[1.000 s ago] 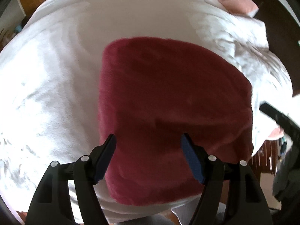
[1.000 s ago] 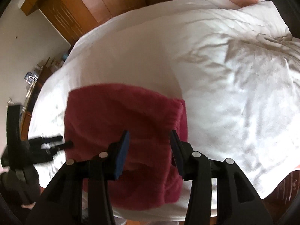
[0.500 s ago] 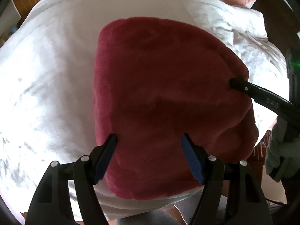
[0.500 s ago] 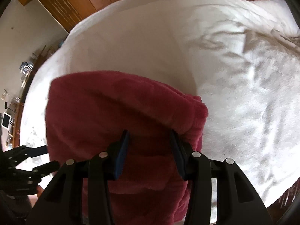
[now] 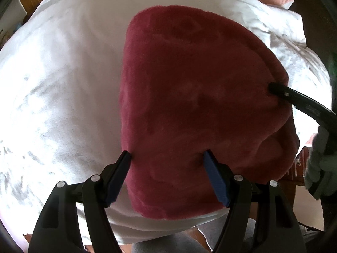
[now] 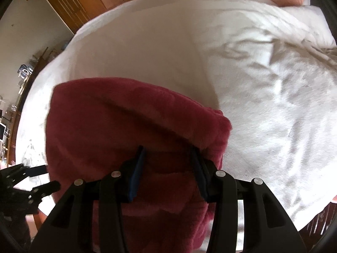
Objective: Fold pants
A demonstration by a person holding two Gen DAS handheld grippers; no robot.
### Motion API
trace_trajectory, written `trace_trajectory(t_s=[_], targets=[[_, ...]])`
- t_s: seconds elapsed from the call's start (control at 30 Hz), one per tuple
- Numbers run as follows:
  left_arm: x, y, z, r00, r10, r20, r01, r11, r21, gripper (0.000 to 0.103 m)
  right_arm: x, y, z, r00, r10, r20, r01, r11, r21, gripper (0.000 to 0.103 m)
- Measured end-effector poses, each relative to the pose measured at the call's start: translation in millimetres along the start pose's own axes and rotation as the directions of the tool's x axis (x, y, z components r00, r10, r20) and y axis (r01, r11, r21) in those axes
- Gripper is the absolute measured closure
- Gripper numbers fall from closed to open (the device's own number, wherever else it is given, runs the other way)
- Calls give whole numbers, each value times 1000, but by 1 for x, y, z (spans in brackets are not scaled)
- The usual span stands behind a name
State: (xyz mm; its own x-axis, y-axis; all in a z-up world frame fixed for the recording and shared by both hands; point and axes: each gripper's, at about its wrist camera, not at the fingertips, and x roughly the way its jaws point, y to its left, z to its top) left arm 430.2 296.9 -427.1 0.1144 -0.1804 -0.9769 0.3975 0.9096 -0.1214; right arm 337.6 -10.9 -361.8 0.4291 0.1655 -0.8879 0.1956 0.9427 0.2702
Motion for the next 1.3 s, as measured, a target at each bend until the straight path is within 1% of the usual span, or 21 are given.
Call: trace_trajectory(t_s=[0.07, 0.1, 0.13, 0.17, 0.2, 0.23, 0.27, 0.33, 0.4, 0.47, 0.53, 0.6, 0.67, 0.7, 0.77, 0.87, 0.97, 1.1, 1.3], targets=[[-2, 1, 3, 1000, -9, 12, 9, 1000, -7, 32, -12, -1, -5, 1000, 2, 17, -2, 1000, 17, 40], [-4, 4, 4, 1000, -14, 20, 14, 1000, -13, 32, -17, -2, -8, 1000, -1, 26, 0, 1000, 26, 37], [-6, 7, 4, 999, -18, 27, 19, 1000, -20, 32, -23, -3, -11, 999, -8, 35, 7, 999, 38, 31], [-9, 11, 6, 999, -23, 38, 24, 999, -30, 31, -28, -6, -14, 999, -15, 41, 13, 999, 50, 29], [-11, 16, 8, 998, -28, 48, 30, 999, -43, 29, -30, -8, -17, 999, -18, 43, 16, 998, 63, 29], [-12, 20, 11, 998, -32, 54, 34, 998, -53, 23, -31, -10, -20, 999, -20, 39, 17, 997, 79, 28], [-14, 26, 14, 997, -36, 65, 41, 997, -72, 21, -30, -13, -22, 999, -23, 33, 19, 995, 97, 28], [-14, 35, 21, 996, -39, 82, 47, 994, -103, 19, -29, -19, -30, 999, -30, 18, 28, 991, 130, 28], [-12, 46, 29, 994, -58, 89, 70, 988, -136, 18, -25, -28, -37, 1000, -24, 1, 23, 983, 180, 27], [-10, 53, 35, 992, -79, 95, 93, 984, -152, 14, -19, -38, -41, 1000, -12, -14, 15, 972, 233, 27], [-6, 57, 40, 991, -85, 99, 99, 984, -148, 12, -12, -42, -40, 1000, -4, -27, 11, 967, 256, 27], [2, 60, 47, 992, -96, 86, 107, 985, -132, 10, -2, -50, -44, 999, -2, -49, 15, 961, 275, 22], [13, 61, 52, 991, -117, 64, 124, 985, -120, 6, 6, -54, -45, 998, 5, -57, 12, 957, 290, 13], [19, 63, 55, 991, -121, 55, 127, 985, -117, 5, 11, -56, -45, 998, 9, -63, 10, 954, 299, 12], [28, 65, 58, 991, -129, 45, 133, 984, -122, 5, 18, -61, -45, 997, 35, -71, -11, 949, 316, 7], [38, 71, 59, 987, -154, 36, 158, 978, -140, 5, 31, -70, -45, 993, 80, -84, -48, 942, 332, 3], [47, 75, 60, 983, -180, 32, 183, 972, -147, 5, 48, -80, -45, 982, 161, -101, -115, 927, 358, 3], [54, 82, 60, 977, -211, 31, 213, 963, -164, 5, 66, -88, -41, 963, 239, -122, -179, 911, 372, 3], [59, 96, 55, 968, -249, 34, 250, 943, -221, 5, 82, -89, -28, 945, 293, -149, -224, 905, 361, 3]])
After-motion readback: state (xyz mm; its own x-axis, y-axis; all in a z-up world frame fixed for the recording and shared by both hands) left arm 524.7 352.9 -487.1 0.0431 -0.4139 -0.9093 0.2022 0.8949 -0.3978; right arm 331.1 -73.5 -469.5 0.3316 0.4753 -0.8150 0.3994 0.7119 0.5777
